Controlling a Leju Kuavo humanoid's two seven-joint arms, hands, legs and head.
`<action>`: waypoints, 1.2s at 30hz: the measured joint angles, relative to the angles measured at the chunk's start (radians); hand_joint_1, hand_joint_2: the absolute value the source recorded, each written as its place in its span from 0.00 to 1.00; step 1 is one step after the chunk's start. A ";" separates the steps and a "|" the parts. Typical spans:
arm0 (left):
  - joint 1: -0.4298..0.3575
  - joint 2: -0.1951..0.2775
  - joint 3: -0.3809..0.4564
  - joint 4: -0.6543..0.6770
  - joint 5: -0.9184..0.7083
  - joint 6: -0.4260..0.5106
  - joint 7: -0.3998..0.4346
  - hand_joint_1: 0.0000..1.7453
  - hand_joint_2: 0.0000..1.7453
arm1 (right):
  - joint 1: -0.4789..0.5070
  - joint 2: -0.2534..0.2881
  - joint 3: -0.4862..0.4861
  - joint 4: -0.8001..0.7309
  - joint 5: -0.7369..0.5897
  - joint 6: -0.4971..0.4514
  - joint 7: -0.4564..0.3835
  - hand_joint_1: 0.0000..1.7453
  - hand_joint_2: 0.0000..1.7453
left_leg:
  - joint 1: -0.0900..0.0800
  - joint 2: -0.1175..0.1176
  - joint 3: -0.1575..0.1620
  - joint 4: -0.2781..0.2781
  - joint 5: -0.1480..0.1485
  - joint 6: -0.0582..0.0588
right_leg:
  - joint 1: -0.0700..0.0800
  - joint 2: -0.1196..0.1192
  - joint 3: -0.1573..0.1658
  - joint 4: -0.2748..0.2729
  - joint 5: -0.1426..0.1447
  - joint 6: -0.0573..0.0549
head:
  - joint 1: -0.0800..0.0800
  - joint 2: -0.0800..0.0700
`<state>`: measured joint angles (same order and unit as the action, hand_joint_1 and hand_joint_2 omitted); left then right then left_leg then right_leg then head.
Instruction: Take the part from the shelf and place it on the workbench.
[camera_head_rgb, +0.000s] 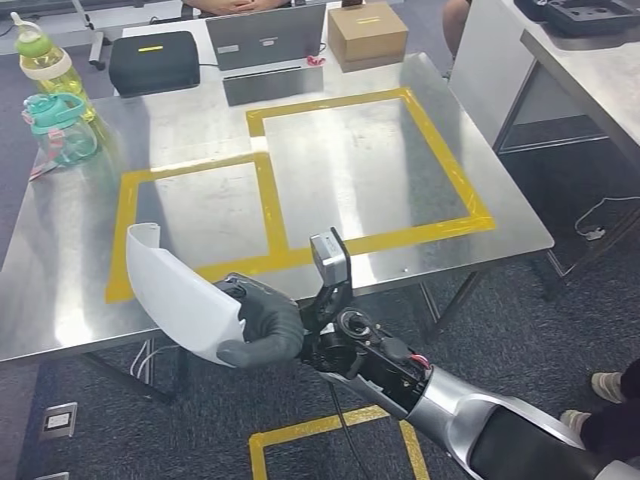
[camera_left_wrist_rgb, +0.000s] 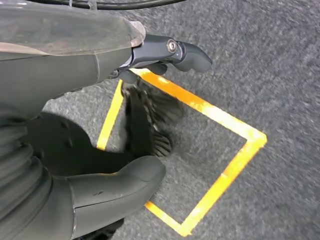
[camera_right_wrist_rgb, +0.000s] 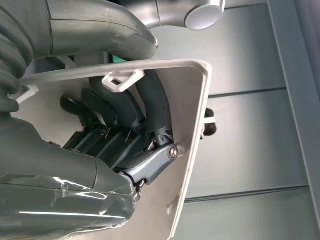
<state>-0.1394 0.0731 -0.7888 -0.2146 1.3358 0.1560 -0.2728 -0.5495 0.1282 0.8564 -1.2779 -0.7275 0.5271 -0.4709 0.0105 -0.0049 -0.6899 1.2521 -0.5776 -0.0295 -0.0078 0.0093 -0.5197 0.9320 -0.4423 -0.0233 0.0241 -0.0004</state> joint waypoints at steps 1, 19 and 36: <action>0.002 0.000 0.000 0.000 0.000 0.000 0.000 0.00 1.00 | 0.001 0.000 0.000 0.001 0.000 0.000 0.000 0.95 1.00 | 0.000 0.000 -0.010 -0.015 0.032 0.000 | 0.000 0.001 0.007 0.000 -0.006 0.001 | -0.002 0.000; 0.001 -0.001 0.000 0.000 -0.004 0.002 0.006 0.00 1.00 | -0.003 0.000 -0.009 0.010 0.001 0.001 -0.004 0.95 1.00 | -0.001 -0.004 0.186 -0.308 0.106 0.043 | 0.004 -0.002 -0.098 0.139 -0.002 0.044 | 0.029 0.000; 0.003 0.000 0.000 0.000 0.001 -0.002 0.002 0.00 1.00 | -0.005 0.005 -0.008 0.017 0.001 0.003 -0.002 0.95 1.00 | 0.002 0.001 0.080 -0.279 0.184 0.007 | 0.006 0.001 0.024 0.009 -0.034 0.018 | -0.008 0.000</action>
<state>-0.1362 0.0733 -0.7889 -0.2149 1.3371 0.1541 -0.2703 -0.5541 0.1336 0.8483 -1.2611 -0.7264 0.5302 -0.4726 0.0126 -0.0042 -0.6101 0.9735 -0.3934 -0.0221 -0.0022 0.0105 -0.4952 0.9409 -0.4764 -0.0056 0.0159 -0.0004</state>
